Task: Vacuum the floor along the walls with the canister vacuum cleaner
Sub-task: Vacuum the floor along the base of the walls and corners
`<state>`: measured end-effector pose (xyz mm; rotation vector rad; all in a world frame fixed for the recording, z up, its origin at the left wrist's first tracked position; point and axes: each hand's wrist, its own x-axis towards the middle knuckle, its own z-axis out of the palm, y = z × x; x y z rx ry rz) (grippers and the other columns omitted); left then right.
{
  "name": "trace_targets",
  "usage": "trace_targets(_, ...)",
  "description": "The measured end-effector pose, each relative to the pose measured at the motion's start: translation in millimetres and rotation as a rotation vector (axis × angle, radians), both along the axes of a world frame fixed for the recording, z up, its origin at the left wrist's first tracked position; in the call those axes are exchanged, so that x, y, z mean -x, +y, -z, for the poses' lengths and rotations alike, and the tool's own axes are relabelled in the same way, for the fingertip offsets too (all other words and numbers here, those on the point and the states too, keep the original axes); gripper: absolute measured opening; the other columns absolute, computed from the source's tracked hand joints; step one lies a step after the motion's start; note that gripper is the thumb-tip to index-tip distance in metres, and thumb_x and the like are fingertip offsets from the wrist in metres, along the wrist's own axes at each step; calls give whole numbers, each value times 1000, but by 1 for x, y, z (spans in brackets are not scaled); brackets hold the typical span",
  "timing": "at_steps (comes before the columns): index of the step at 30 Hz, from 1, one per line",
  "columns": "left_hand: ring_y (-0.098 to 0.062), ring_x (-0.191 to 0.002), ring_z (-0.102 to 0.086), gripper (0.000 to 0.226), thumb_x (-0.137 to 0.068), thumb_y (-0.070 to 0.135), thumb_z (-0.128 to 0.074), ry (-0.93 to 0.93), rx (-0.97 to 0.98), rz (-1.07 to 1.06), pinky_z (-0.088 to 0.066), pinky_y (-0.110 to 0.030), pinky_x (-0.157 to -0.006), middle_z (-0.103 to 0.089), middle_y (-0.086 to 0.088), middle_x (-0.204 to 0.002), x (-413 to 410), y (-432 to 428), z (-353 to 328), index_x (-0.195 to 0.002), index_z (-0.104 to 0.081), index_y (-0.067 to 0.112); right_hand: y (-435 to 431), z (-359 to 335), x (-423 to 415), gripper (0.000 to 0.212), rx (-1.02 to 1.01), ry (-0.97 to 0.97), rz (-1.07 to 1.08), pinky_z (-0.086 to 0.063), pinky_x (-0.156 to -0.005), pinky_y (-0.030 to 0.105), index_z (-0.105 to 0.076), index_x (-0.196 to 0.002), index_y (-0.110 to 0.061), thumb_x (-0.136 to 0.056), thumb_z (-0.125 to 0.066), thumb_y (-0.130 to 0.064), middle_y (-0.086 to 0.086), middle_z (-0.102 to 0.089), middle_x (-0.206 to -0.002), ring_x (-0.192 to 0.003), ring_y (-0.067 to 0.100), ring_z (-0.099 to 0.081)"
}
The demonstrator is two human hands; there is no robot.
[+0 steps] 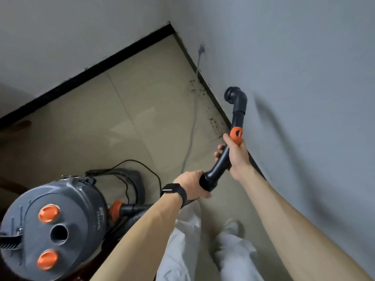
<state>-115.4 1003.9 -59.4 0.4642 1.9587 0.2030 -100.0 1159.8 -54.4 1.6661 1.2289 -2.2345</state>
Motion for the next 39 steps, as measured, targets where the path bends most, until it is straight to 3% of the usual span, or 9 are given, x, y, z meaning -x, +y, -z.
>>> trace_targets(7,-24,-92,-67,56,-66,51,-83,-147,82,166,-55,-33,-79,-71,0,-102,39,-4,105,-113,-63,26,8,114,26,21,109,-31,-13,-59,-76,48,-58,-113,-24,-98,-69,-35,6,-66,-76,-69,32,-69)
trace_targets(13,-23,-125,-54,71,-75,39,-83,-418,231,338,-46,-35,-103,-58,1,-137,89,18,229,-137,-56,22,10,261,50,22,-113,-123,-157,-46,-50,35,-50,-85,-12,-95,-68,-18,7,-50,-65,-39,21,-48)
trace_targets(19,-28,-120,-54,53,-89,28,-61,145,81,-24,-46,-33,-95,-51,-7,-134,171,44,382,-139,-45,29,21,388,74,20,-377,-136,-335,-55,-53,45,-55,-83,-13,-88,-69,-25,2,-56,-52,-43,29,-57)
trace_targets(22,-30,-126,-47,57,-91,28,-56,235,52,-28,-45,-39,-99,-39,-9,-144,199,54,441,-144,-36,35,32,433,80,16,-513,-158,-386,-55,-56,41,-52,-92,-20,-88,-66,-28,1,-57,-50,-48,32,-64)
trace_targets(25,-32,-135,-38,61,-93,29,-53,304,75,-12,-41,-44,-102,-23,-11,-155,213,62,487,-147,-29,41,38,468,81,12,-554,-76,-458,-50,-46,33,-54,-91,-22,-88,-66,-21,5,-56,-54,-43,26,-59)
trace_targets(28,-33,-132,-40,58,-96,38,-50,426,62,41,-41,-44,-99,-27,-10,-153,228,74,530,-148,-26,43,36,493,82,11,-546,-21,-486,-46,-42,31,-55,-86,-18,-87,-66,-15,11,-54,-55,-41,22,-54)
trace_targets(30,-31,-127,-46,50,-98,39,-46,524,31,69,-42,-42,-95,-40,-7,-145,242,80,550,-146,-32,38,37,509,89,10,-561,-21,-480,-47,-45,32,-55,-84,-15,-87,-64,-16,17,-57,-56,-42,22,-56)
trace_targets(34,-27,-116,-53,37,-95,18,-42,786,61,80,-43,-38,-88,-59,-2,-127,272,63,568,-131,-51,25,41,534,113,15,-517,28,-511,-46,-49,36,-50,-80,-13,-87,-62,-12,10,-53,-51,-43,26,-56)
trace_targets(39,-28,-118,-54,56,-94,10,-39,805,184,-121,-48,-41,-92,-52,-3,-137,315,-5,542,-147,-37,30,25,524,147,9,-496,80,-658,-49,-49,36,-54,-87,-16,-85,-63,-15,4,-56,-56,-46,25,-57)
